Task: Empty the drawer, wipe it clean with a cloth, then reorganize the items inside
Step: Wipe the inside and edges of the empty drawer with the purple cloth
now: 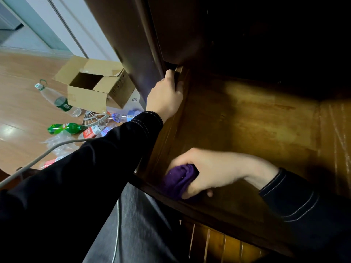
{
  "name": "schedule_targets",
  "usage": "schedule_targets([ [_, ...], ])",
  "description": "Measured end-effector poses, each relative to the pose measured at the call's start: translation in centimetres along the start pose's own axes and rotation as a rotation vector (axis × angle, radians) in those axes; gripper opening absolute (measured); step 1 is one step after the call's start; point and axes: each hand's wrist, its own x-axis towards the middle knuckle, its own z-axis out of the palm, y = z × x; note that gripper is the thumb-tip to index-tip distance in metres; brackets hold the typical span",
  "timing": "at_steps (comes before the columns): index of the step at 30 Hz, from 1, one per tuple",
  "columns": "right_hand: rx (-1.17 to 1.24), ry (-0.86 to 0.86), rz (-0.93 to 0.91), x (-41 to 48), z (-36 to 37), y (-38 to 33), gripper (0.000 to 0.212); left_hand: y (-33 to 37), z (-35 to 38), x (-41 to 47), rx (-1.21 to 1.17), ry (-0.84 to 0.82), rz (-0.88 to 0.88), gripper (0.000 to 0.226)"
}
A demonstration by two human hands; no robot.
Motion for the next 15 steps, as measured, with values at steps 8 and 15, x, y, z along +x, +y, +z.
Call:
schedule_targets([
  [8,-0.193,0.104,0.293,2.2,1.8,1.5,0.051,-0.1,0.2,0.1,0.001,0.006,-0.003,0.032],
  [15,-0.070,-0.001,0.366,1.2,0.2,1.1,0.057,-0.2,0.3,0.2,0.017,0.006,-0.008,0.033],
])
